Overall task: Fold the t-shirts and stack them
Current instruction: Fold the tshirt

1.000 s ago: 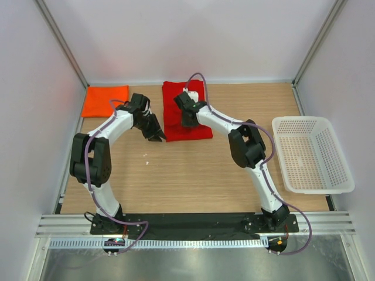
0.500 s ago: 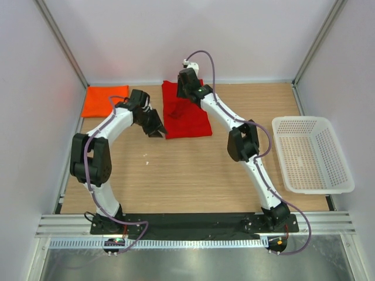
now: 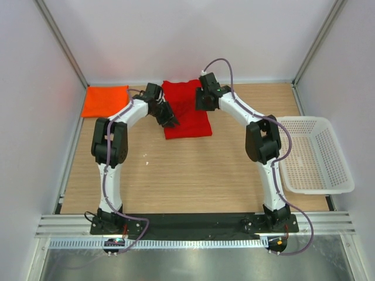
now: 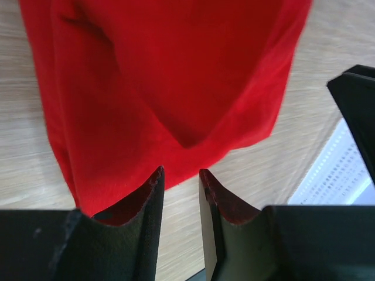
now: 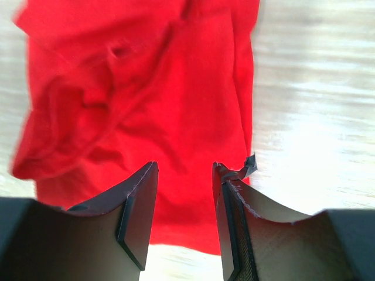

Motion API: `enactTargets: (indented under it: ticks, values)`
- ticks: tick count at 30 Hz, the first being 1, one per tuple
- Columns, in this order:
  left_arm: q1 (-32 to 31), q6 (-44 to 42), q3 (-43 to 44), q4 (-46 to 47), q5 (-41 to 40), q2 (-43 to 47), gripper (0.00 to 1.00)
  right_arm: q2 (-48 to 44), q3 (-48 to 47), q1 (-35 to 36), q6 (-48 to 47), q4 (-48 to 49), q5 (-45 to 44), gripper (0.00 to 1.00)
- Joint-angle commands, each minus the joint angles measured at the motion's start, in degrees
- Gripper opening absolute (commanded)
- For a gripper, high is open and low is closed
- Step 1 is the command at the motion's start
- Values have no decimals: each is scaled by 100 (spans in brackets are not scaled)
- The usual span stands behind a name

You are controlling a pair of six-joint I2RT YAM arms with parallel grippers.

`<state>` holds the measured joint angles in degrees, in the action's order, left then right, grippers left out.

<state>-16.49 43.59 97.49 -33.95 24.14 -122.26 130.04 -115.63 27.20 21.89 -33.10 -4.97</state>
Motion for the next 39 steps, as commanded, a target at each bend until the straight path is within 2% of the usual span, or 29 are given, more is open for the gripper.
enactTargets:
  ticks: [1,5,12,17,20,25,29,32,35,39]
  values:
    - [-82,62,165,-6,-15,-157,31,-76,-2,-57,-290,-240,707,49]
    - [-82,-26,191,-251,-242,-351,29,22,154,-57,-361,-460,875,49]
    - [-82,-87,-326,-463,-497,-202,29,-251,1295,-66,-230,-241,1227,44]
    - [-82,-132,-801,-524,-472,-88,29,-540,2070,-75,113,-135,1297,29]
    - [-91,-167,-1275,-516,-533,52,28,-830,2685,-75,184,-21,1411,26]
    - [-214,-88,-2451,-305,-682,781,28,-1410,3660,-75,228,-56,1745,25]
    - [-582,140,-3347,-165,-631,1571,28,-2165,4618,118,281,-82,1737,26]
    - [-777,202,-3657,-164,-516,2178,29,-2842,5252,145,254,-187,1596,29]
    - [-777,202,-3562,-348,-515,2618,30,-3291,5297,136,105,-511,1456,34]
    - [-777,115,-2914,-603,-525,2637,31,-3494,4903,145,35,-741,1516,38]
